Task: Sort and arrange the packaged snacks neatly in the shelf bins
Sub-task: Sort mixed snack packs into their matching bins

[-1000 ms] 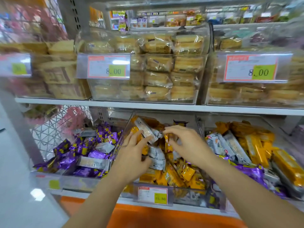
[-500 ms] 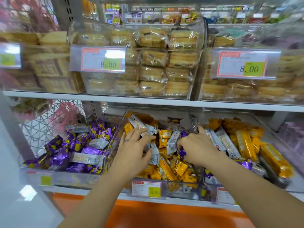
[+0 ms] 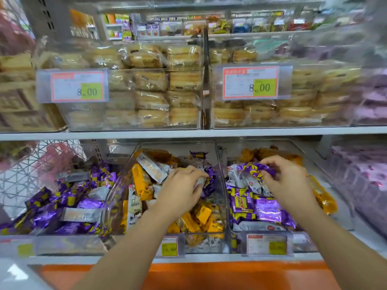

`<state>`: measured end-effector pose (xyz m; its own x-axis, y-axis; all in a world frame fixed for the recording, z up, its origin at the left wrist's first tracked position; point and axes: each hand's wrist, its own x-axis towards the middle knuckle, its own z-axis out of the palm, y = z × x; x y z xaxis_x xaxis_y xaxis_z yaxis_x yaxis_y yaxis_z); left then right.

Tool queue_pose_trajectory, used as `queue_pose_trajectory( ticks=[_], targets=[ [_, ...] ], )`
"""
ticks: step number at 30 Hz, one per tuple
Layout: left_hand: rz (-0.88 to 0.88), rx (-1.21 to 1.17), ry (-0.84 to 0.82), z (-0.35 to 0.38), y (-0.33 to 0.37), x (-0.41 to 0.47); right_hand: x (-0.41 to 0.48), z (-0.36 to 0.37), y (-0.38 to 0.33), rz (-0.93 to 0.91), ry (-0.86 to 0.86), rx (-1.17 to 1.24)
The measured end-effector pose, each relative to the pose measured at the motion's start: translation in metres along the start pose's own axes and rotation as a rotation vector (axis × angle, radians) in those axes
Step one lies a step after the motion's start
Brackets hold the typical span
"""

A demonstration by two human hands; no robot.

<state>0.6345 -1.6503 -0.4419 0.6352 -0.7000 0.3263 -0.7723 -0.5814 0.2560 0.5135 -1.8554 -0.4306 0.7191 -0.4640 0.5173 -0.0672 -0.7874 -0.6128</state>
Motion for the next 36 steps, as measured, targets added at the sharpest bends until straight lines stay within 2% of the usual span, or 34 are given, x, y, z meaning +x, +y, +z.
queue_pose_trajectory(
  ticks=[4, 7, 9, 11, 14, 17, 18, 21, 23, 26, 29, 33, 36],
  targets=[
    [-0.038, 0.353, -0.146, 0.009, 0.003, 0.015, -0.002, -0.014, 0.015, 0.029, -0.078, -0.142],
    [-0.074, 0.49, -0.24, 0.013, 0.002, 0.019, -0.005, -0.015, 0.009, -0.048, -0.096, -0.167],
    [-0.079, 0.518, -0.243, 0.013, 0.0, 0.02, -0.008, -0.01, 0.003, -0.067, -0.158, -0.122],
    [-0.087, 0.486, -0.199, 0.009, -0.001, 0.016, -0.01, -0.002, -0.002, -0.061, -0.23, -0.072],
    [-0.092, 0.367, -0.047, -0.006, -0.004, 0.003, -0.007, 0.01, -0.008, -0.06, -0.236, -0.024],
    [0.028, 0.21, 0.152, -0.021, -0.012, -0.018, -0.005, 0.018, -0.016, -0.05, -0.259, 0.015],
    [0.071, 0.156, 0.148, -0.027, -0.013, -0.025, -0.005, 0.02, -0.02, -0.051, -0.271, 0.018],
    [0.066, 0.098, -0.101, -0.038, -0.016, -0.041, -0.006, 0.028, -0.027, -0.061, -0.297, 0.02],
    [0.051, 0.195, -0.234, -0.037, -0.019, -0.045, -0.009, 0.033, -0.029, -0.067, -0.309, 0.03],
    [0.045, 0.33, -0.319, -0.032, -0.017, -0.047, -0.012, 0.036, -0.03, -0.067, -0.304, 0.038],
    [0.076, 0.391, -0.253, -0.033, -0.013, -0.042, -0.011, 0.034, -0.028, -0.068, -0.309, 0.048],
    [0.039, 0.188, -0.084, -0.039, -0.001, -0.014, -0.005, 0.032, -0.021, -0.059, -0.319, 0.041],
    [0.02, 0.083, -0.109, -0.03, 0.009, 0.024, 0.0, 0.028, -0.016, -0.058, -0.298, 0.045]
  ],
)
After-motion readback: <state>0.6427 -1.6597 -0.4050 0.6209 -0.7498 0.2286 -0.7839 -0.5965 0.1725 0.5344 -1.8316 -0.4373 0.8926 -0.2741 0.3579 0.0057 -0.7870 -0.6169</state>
